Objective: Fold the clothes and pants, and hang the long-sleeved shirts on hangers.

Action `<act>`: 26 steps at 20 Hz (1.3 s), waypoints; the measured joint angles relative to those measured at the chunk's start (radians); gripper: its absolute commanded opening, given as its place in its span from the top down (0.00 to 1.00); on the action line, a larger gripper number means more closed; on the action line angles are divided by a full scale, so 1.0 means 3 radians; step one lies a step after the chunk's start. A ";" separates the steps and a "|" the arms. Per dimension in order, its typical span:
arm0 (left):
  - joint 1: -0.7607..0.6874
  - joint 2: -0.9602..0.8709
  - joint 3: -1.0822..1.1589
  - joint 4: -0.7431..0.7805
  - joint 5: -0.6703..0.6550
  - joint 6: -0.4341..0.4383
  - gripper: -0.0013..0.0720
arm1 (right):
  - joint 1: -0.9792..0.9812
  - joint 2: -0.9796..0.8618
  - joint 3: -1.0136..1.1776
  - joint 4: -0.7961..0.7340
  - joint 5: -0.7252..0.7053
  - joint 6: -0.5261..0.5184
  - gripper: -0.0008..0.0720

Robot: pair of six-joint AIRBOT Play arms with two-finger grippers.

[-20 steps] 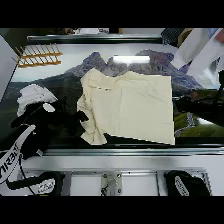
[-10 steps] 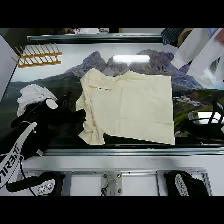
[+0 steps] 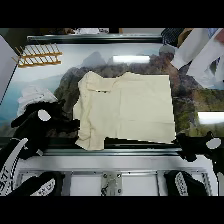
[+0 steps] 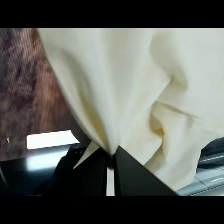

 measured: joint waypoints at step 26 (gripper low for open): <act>0.0371 0.1136 0.1867 -0.0004 -0.0811 -0.0089 0.96 | 0.0562 -0.0067 0.2411 0.0148 -0.0332 -0.1133 0.98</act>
